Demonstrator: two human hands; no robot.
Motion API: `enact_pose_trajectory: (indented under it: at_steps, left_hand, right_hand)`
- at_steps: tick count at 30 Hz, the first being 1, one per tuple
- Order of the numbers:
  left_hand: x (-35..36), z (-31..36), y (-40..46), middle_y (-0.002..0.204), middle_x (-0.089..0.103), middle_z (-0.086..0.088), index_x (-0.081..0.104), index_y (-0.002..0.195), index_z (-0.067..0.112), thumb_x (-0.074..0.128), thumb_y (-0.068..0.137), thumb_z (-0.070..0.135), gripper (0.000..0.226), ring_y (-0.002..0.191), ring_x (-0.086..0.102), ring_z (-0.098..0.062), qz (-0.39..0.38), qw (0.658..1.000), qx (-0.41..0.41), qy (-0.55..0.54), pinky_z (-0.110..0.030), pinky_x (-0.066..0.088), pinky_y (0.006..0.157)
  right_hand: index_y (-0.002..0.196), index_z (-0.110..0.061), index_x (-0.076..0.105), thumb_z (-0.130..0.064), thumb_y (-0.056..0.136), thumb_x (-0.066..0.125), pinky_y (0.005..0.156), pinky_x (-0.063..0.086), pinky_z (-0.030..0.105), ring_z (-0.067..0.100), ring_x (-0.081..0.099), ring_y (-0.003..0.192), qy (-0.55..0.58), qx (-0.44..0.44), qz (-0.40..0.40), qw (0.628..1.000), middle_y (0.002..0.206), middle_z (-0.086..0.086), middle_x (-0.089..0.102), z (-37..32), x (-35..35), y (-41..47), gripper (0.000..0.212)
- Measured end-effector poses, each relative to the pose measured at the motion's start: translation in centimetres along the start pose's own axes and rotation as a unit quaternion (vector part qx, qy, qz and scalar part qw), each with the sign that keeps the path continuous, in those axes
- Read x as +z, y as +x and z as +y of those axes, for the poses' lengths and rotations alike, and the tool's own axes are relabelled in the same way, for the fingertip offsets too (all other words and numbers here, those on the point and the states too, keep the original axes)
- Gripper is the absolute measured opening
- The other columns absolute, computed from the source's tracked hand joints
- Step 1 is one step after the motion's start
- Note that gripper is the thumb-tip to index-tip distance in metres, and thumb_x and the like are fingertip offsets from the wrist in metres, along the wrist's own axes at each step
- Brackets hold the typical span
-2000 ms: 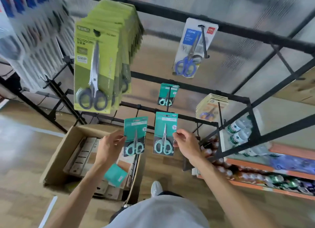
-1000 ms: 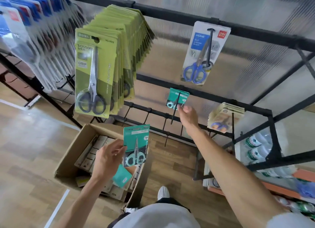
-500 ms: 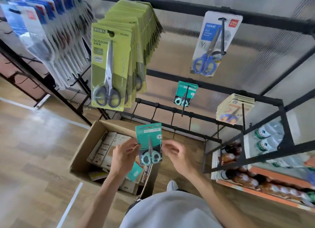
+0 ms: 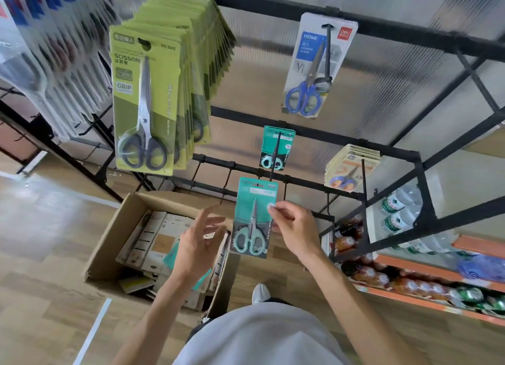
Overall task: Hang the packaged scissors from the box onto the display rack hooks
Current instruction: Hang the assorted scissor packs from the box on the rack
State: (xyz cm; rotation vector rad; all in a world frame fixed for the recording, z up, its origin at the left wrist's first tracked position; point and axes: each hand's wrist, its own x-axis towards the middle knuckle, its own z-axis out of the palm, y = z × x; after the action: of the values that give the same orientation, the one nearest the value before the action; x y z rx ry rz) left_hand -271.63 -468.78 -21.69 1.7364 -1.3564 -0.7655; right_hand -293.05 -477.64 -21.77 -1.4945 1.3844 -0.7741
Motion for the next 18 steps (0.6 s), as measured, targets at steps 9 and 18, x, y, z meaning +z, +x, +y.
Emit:
enact_pose_trajectory:
  at_steps: [9,18]
  left_hand:
    - [-0.3,-1.5,-0.1,0.12,0.067,0.014,0.047,0.135,0.029,0.061,0.095,0.015,0.044,0.109,0.062,0.002,0.002,0.999,-0.023,0.039,-0.032,0.052,0.095]
    - [1.8,2.6,5.5,0.146,0.05,0.004,0.034,0.149,0.031,0.059,0.092,0.03,0.062,0.134,0.048,-0.016,-0.102,0.977,0.056,0.179,-0.042,0.041,0.112]
  right_hand:
    - [0.095,-0.02,0.065,-0.019,0.092,0.071,0.059,0.06,0.024,0.012,0.073,0.074,0.041,0.11,0.039,0.992,0.092,-0.003,0.07,-0.1,-1.1,2.3,0.007]
    - [0.106,-0.008,0.071,-0.02,0.096,0.065,0.058,0.054,0.011,0.012,0.07,0.082,-0.051,0.102,0.067,0.991,0.11,0.006,0.073,-1.6,-2.3,16.2,0.017]
